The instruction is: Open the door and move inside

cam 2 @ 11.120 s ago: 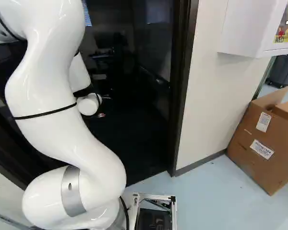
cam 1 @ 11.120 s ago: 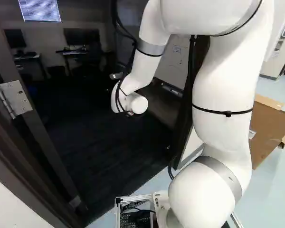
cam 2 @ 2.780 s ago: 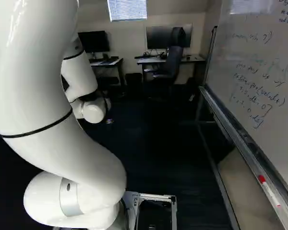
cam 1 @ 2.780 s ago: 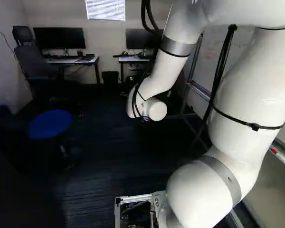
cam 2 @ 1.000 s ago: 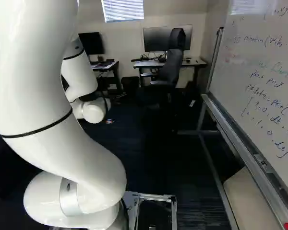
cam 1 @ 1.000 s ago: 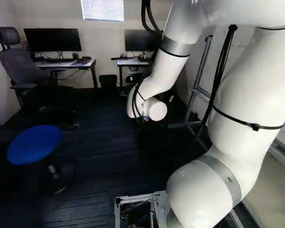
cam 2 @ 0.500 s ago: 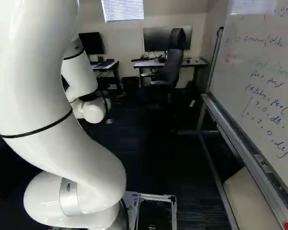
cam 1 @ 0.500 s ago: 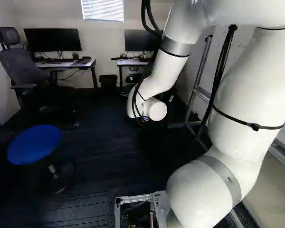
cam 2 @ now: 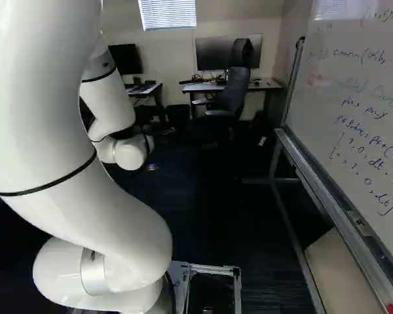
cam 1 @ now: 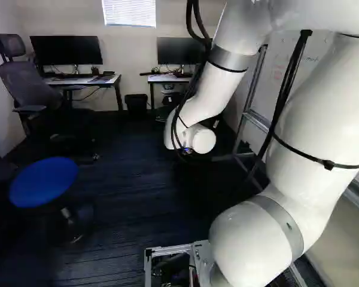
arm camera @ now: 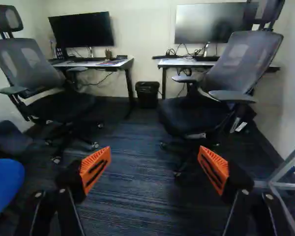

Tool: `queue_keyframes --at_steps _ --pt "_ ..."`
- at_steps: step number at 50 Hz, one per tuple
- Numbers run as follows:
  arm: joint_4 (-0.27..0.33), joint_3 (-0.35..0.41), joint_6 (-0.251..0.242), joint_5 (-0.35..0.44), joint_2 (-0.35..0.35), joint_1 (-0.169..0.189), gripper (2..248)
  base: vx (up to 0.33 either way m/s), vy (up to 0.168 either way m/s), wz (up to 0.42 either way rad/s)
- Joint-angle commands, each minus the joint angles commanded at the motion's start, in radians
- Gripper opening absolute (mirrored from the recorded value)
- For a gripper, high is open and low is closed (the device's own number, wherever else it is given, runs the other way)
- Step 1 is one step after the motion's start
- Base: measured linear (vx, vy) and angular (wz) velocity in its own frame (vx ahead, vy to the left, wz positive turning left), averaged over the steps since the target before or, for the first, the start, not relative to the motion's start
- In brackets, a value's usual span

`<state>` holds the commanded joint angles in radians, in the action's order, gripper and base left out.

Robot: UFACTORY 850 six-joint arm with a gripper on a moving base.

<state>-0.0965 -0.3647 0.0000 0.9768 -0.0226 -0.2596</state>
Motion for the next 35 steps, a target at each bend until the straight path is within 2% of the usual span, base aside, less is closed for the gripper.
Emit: queue_keyframes --at_steps 15,35 --pt "0.021 0.061 0.0 -0.023 0.066 0.057 247 0.0 0.0 0.0" --pt "0.058 0.167 0.0 -0.063 0.181 0.156 247 0.0 0.0 0.0"
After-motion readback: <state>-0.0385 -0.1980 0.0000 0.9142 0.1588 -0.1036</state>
